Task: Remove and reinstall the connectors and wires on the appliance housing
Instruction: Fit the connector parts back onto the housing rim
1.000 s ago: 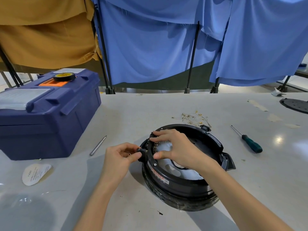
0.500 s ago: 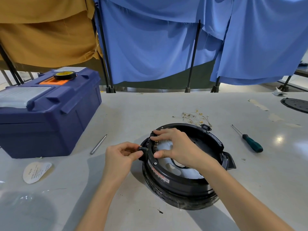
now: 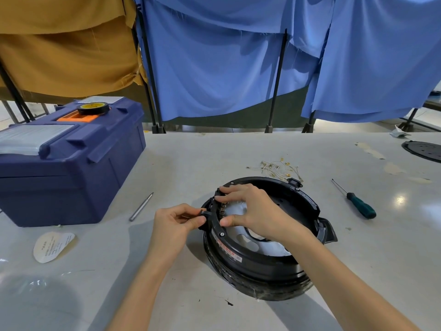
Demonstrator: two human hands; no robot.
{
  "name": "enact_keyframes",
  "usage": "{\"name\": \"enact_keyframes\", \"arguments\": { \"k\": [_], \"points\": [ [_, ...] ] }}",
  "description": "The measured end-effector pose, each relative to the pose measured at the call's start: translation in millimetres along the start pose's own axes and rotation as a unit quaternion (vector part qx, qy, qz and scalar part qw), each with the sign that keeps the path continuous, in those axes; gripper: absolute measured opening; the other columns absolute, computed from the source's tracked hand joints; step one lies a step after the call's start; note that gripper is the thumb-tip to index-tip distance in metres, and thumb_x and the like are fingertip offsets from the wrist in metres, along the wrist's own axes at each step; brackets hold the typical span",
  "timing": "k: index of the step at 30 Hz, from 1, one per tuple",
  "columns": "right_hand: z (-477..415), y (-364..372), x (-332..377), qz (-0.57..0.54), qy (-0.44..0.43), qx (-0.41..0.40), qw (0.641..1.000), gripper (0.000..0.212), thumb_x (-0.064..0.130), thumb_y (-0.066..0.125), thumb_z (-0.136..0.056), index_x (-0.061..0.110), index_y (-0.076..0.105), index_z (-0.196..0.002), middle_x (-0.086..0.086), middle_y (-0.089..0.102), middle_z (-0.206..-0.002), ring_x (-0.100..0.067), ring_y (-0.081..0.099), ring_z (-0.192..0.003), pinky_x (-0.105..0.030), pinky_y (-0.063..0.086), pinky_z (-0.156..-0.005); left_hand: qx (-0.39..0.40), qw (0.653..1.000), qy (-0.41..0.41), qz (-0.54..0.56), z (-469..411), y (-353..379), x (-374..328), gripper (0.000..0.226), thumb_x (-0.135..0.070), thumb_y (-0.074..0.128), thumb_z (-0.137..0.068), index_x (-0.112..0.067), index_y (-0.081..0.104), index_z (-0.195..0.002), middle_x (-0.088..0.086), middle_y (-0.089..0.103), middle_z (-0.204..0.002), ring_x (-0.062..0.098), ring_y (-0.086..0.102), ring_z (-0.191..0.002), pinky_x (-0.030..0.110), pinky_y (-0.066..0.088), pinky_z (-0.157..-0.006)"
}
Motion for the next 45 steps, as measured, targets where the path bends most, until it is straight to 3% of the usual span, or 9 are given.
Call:
{"name": "enact_keyframes", "arguments": {
  "k": [7, 12, 17, 22, 28, 32, 37, 41, 45],
  "points": [
    [-1, 1, 0, 0.004, 0.002, -0.002, 1.000, 0.059, 0.033, 0.082, -0.074, 0.025, 0.062, -0.129, 0.009, 0.047, -0.146, -0.009, 0.029, -0.138, -0.022, 0.020, -0.101, 0.013, 1.000, 0.001, -0.008, 0, -2, 3, 0.020, 0.015, 0.071, -0.072, -0.005, 0.073, -0.071, 0.007, 0.072, -0.069, 0.016, 0.068, -0.065, 0.020, 0.054, -0.067],
    [-2, 0, 0, 0.008, 0.001, -0.002, 1.000, 0.059, 0.033, 0.082, -0.074, 0.025, 0.063, -0.128, 0.009, 0.047, -0.146, -0.010, 0.030, -0.138, -0.023, 0.020, -0.103, 0.010, 0.996, 0.061, -0.065, 3, 2, 1, 0.028, 0.013, 0.073, -0.070, -0.015, 0.070, -0.064, 0.005, 0.067, -0.074, 0.027, 0.061, -0.079, 0.047, 0.048, -0.078],
    [0, 0, 0, 0.002, 0.002, -0.001, 1.000, 0.059, 0.033, 0.082, -0.074, 0.025, 0.062, -0.129, 0.009, 0.046, -0.147, -0.008, 0.029, -0.139, -0.021, 0.017, -0.104, 0.024, 0.988, 0.099, -0.113, 4, 0, -2, 0.027, 0.008, 0.072, -0.075, -0.019, 0.075, -0.072, 0.000, 0.070, -0.077, 0.021, 0.061, -0.084, 0.033, 0.046, -0.076],
    [1, -1, 1, 0.002, -0.001, 0.005, 1.000, 0.060, 0.033, 0.081, -0.075, 0.023, 0.060, -0.131, 0.008, 0.044, -0.149, -0.009, 0.027, -0.142, -0.028, 0.017, -0.112, -0.047, 0.993, 0.058, -0.092, 8, 2, -5, 0.027, 0.004, 0.078, -0.069, -0.022, 0.075, -0.067, -0.011, 0.071, -0.064, -0.002, 0.056, -0.060, 0.007, 0.040, -0.061],
    [2, 0, 1, 0.015, -0.002, 0.020, 1.000, 0.067, 0.029, 0.083, -0.074, 0.023, 0.056, -0.135, 0.006, 0.038, -0.153, -0.011, 0.023, -0.144, -0.031, 0.016, -0.114, -0.029, 0.973, 0.140, -0.183, 14, 3, -4, 0.030, 0.013, 0.072, -0.071, -0.016, 0.072, -0.073, -0.013, 0.067, -0.075, -0.004, 0.056, -0.081, 0.014, 0.040, -0.073],
    [1, 2, 1, 0.012, 0.000, 0.017, 1.000, 0.057, 0.029, 0.077, -0.081, 0.022, 0.057, -0.134, 0.006, 0.039, -0.152, -0.014, 0.024, -0.144, -0.036, 0.019, -0.117, -0.023, 0.949, 0.201, -0.242, 13, 7, -3, 0.029, 0.021, 0.070, -0.068, -0.007, 0.063, -0.068, -0.013, 0.062, -0.073, -0.001, 0.053, -0.084, 0.035, 0.042, -0.078],
    [-1, 4, -1, 0.003, 0.002, 0.012, 1.000, 0.058, 0.036, 0.078, -0.078, 0.023, 0.060, -0.131, 0.006, 0.040, -0.152, -0.014, 0.027, -0.143, -0.031, 0.019, -0.113, -0.019, 0.936, 0.204, -0.286, 12, 9, -4, 0.030, 0.023, 0.068, -0.064, -0.006, 0.059, -0.064, -0.013, 0.055, -0.066, 0.004, 0.048, -0.073, 0.018, 0.032, -0.076],
    [-3, 5, 1, 0.012, 0.002, 0.007, 1.000, 0.058, 0.036, 0.080, -0.076, 0.021, 0.062, -0.129, 0.005, 0.042, -0.150, -0.014, 0.030, -0.140, -0.030, 0.022, -0.111, -0.018, 0.935, 0.200, -0.293, 10, 11, -10, 0.041, 0.021, 0.068, -0.063, -0.018, 0.055, -0.061, -0.018, 0.049, -0.062, -0.012, 0.046, -0.078, 0.010, 0.030, -0.075],
    [-3, 5, 2, 0.022, 0.008, 0.006, 1.000, 0.058, 0.037, 0.080, -0.075, 0.021, 0.063, -0.128, 0.007, 0.042, -0.148, -0.015, 0.030, -0.139, -0.033, 0.025, -0.112, -0.001, 0.940, 0.188, -0.285, 9, 11, -12, 0.043, 0.020, 0.068, -0.063, -0.020, 0.052, -0.062, -0.014, 0.051, -0.064, -0.003, 0.047, -0.070, 0.014, 0.031, -0.074]
  ]
}}
Point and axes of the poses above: each hand's wrist, its own z-axis away from the middle knuckle, its own y-axis out of the palm, x = y × z, the point moved 1 cm from there along -z, towards the middle knuckle
